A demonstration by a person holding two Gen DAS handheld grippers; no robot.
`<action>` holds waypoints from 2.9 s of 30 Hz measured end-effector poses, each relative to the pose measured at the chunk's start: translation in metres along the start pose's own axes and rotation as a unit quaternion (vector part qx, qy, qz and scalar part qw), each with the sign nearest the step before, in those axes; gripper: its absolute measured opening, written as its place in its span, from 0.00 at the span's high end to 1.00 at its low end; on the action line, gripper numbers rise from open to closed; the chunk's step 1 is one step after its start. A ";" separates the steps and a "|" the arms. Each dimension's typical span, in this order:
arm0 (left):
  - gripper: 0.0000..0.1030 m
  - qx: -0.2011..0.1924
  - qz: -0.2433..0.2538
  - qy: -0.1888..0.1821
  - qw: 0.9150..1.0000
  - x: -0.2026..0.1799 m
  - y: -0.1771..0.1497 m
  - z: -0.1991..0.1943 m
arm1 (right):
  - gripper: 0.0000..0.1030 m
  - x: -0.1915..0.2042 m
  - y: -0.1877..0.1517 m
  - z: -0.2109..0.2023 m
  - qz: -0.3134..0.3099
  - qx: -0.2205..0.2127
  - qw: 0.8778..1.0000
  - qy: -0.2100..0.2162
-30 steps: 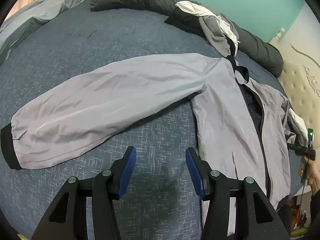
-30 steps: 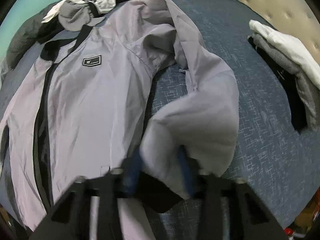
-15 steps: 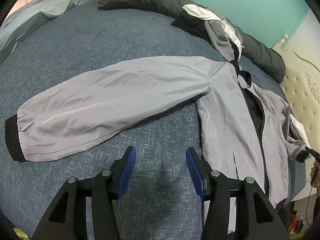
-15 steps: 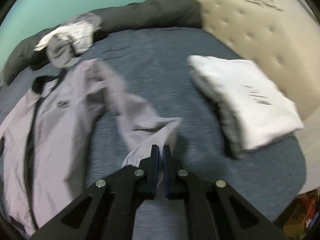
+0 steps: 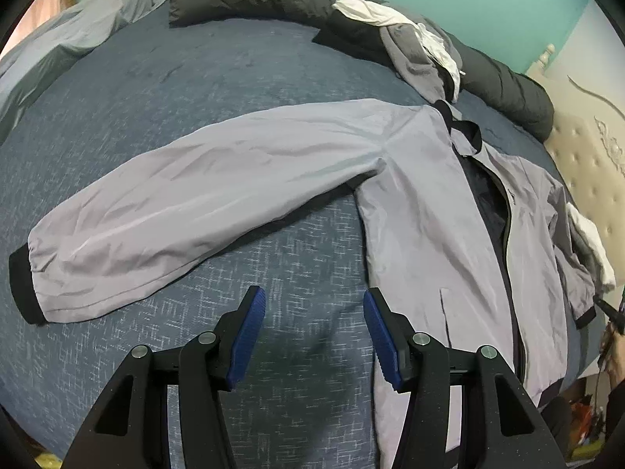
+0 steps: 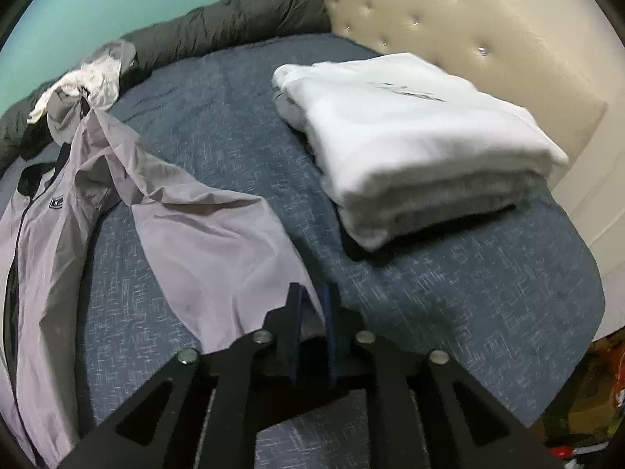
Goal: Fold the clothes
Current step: 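Grasp the other sleeve's black cuff with the right tool, then pull the held sleeve outward flat and open the right tool, then move both tools to the jacket's black hem band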
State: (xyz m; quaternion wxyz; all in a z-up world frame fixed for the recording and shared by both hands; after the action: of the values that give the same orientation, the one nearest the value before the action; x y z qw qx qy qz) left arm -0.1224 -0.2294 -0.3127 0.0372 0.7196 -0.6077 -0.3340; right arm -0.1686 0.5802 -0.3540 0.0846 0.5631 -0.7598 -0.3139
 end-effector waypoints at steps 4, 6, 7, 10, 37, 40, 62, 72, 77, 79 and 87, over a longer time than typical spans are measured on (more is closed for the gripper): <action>0.45 -0.001 0.006 -0.002 1.000 -0.011 0.004 0.004 | 0.50 -0.013 -0.016 -0.005 0.050 -0.017 0.997 0.051; 0.44 -0.002 0.007 -0.005 1.000 -0.016 0.006 0.006 | 0.47 -0.018 -0.024 0.000 0.080 -0.008 0.993 0.082; 0.44 -0.002 0.007 -0.007 1.000 -0.018 0.007 0.007 | 0.46 -0.020 -0.027 0.002 0.092 -0.004 0.991 0.095; 0.44 0.002 0.012 -0.011 1.000 -0.026 0.008 0.011 | 0.42 -0.020 -0.036 0.010 0.109 0.008 0.988 0.113; 0.42 0.002 0.027 -0.022 0.999 -0.059 0.016 0.014 | 0.95 -0.059 0.150 -0.105 0.034 -0.132 0.986 0.101; 0.42 0.004 0.029 -0.020 0.999 -0.062 0.016 0.017 | 0.95 -0.073 0.168 -0.094 0.038 -0.122 0.989 0.077; 0.42 0.043 0.032 0.005 0.999 -0.068 0.015 0.053 | 0.93 -0.127 0.172 0.046 0.070 0.035 0.997 -0.027; 0.42 0.043 0.043 -0.015 0.998 -0.088 0.013 0.055 | 0.72 -0.148 0.180 0.000 0.096 -0.043 0.991 -0.078; 0.42 0.034 0.041 -0.026 0.998 -0.090 0.013 0.043 | 0.71 -0.129 0.179 -0.035 0.128 -0.065 0.990 -0.011; 0.42 0.033 0.040 -0.030 0.998 -0.090 0.011 0.039 | 0.71 -0.100 0.174 -0.047 0.101 -0.069 0.992 0.014; 0.42 0.050 0.038 -0.047 0.997 -0.088 -0.015 0.027 | 0.68 0.029 0.120 -0.078 0.025 -0.040 0.988 0.144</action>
State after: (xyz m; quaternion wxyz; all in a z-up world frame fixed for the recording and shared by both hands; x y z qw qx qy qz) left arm -0.1277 -0.1365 -0.3022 -0.0146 0.6802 -0.6517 -0.3352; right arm -0.2369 0.5446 -0.2303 0.2234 0.5798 -0.7400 -0.2574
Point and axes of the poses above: each gripper's, at about its wrist camera, not at the fingertips, and z roughly the way its jaws point, x to its left, y to its top, the point moved 6 cm from there along z, roughly the way its jaws point, and after that the axes turned 14 degrees about -y, right-handed, at the moved point
